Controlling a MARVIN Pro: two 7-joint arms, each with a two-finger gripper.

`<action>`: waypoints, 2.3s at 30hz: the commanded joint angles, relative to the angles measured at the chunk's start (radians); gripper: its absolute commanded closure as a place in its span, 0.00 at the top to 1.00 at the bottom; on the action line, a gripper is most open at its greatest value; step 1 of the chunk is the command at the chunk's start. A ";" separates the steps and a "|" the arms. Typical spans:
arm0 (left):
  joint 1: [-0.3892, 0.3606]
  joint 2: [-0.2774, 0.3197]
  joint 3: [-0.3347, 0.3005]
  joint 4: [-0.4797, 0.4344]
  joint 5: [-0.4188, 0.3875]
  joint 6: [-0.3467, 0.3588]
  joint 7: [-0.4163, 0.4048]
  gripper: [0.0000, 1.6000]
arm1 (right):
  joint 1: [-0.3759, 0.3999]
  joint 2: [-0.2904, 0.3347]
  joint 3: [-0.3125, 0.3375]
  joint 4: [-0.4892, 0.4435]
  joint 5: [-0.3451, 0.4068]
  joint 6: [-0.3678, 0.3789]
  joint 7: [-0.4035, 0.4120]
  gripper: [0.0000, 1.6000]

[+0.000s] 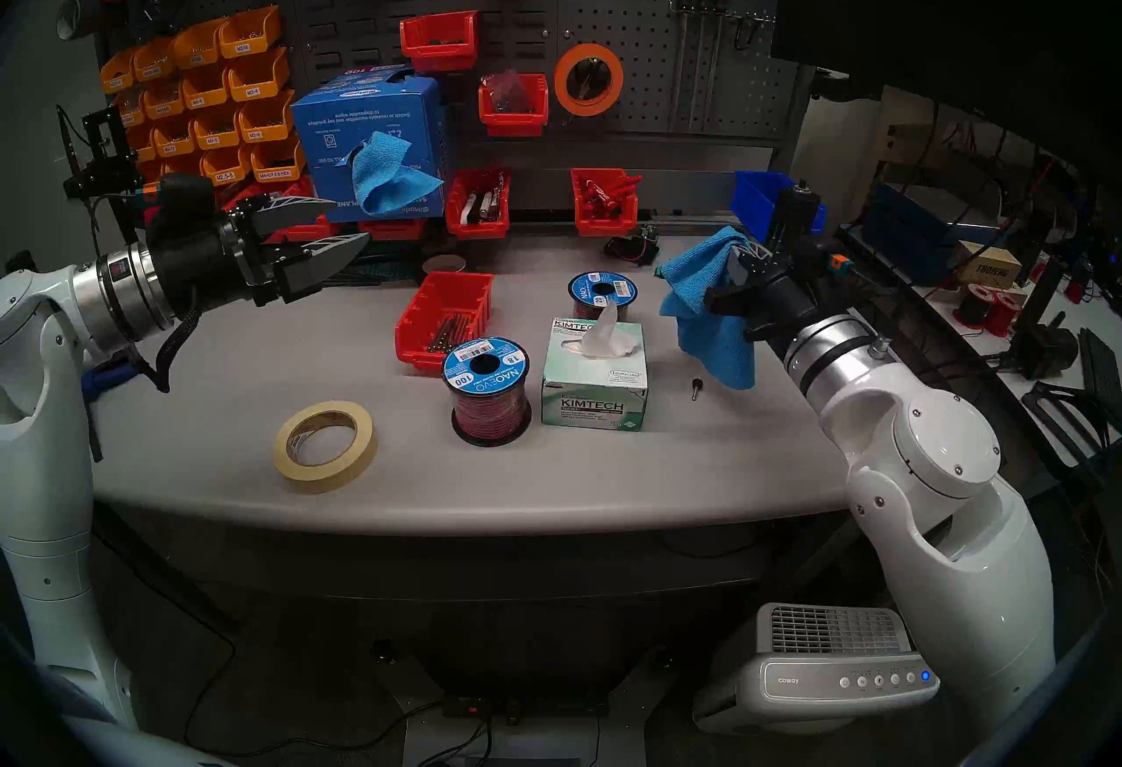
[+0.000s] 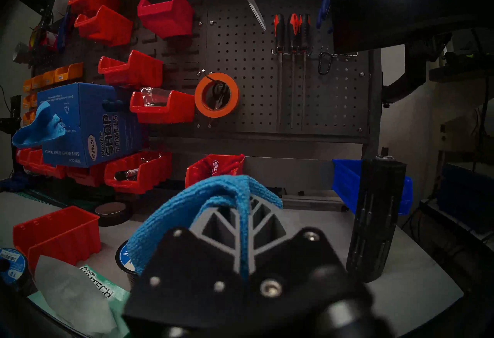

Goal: Take out a shop towel

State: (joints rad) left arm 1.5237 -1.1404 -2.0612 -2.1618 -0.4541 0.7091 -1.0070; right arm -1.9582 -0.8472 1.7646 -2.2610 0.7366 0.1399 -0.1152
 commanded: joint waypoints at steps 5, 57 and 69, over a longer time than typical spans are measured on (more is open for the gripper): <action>-0.012 -0.045 -0.011 -0.039 -0.008 0.009 0.044 1.00 | 0.134 0.041 -0.043 0.077 0.038 -0.042 0.044 0.00; 0.026 -0.052 0.020 0.037 0.027 -0.009 0.105 1.00 | 0.527 0.364 0.049 0.200 0.820 0.628 -0.020 0.00; 0.028 -0.056 0.048 0.059 0.029 -0.010 0.129 1.00 | 0.625 0.402 -0.036 0.196 0.871 0.694 -0.017 0.00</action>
State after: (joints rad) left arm 1.5681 -1.1926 -2.0224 -2.0963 -0.4230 0.7056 -0.8806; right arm -1.4316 -0.4952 1.7289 -2.0476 1.5860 0.8220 -0.1357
